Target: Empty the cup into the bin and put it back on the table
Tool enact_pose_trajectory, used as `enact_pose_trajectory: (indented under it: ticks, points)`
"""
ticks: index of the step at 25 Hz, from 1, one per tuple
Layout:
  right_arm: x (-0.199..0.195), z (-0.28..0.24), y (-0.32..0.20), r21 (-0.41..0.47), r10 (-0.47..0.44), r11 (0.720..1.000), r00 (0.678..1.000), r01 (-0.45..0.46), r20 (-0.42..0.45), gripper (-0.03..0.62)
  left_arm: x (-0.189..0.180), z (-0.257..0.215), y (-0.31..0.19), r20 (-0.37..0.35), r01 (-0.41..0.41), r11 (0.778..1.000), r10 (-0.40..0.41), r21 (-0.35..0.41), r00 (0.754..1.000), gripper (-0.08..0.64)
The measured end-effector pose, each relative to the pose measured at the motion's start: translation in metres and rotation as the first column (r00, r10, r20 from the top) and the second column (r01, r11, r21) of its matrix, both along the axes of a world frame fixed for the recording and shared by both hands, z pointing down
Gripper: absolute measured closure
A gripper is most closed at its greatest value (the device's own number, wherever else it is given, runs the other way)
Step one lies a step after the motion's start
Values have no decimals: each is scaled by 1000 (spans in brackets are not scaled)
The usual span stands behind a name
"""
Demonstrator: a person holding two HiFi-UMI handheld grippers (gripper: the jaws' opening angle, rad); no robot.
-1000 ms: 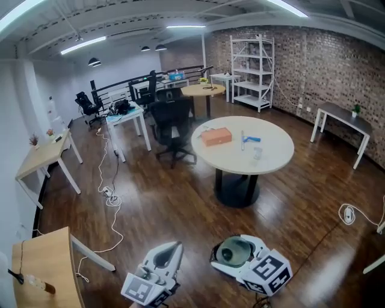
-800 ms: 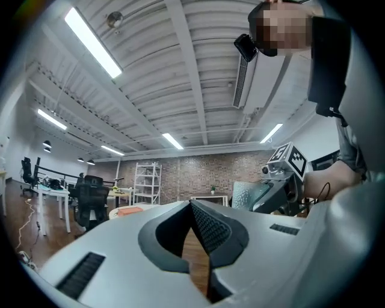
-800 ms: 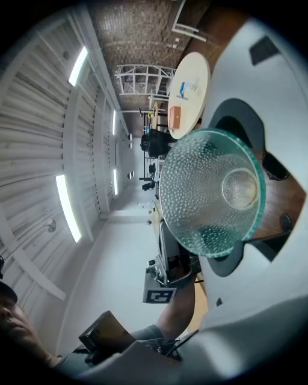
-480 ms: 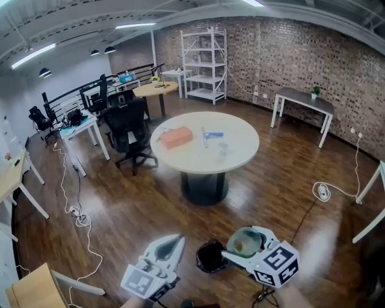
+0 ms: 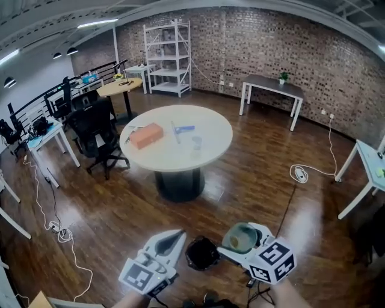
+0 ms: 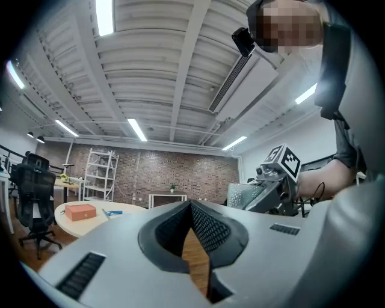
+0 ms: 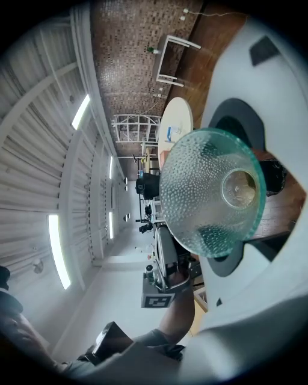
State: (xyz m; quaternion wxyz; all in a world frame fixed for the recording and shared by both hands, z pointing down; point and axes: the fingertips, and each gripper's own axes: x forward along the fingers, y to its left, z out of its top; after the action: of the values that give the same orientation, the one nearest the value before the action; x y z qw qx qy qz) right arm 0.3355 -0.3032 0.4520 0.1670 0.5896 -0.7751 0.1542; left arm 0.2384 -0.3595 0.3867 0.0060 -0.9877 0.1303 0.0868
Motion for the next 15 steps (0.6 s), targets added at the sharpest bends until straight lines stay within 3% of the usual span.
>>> enact_pose_trajectory:
  ticks: [8, 15]
  points:
    - [57, 9, -16, -54, 81, 995, 997, -82, -14, 192, 54, -3, -17, 39, -95, 995, 94, 19, 995, 555]
    - [106, 28, -29, -105, 102, 989, 993, -108, -62, 192, 91, -2, -36, 37, -119, 993, 119, 12, 992, 555]
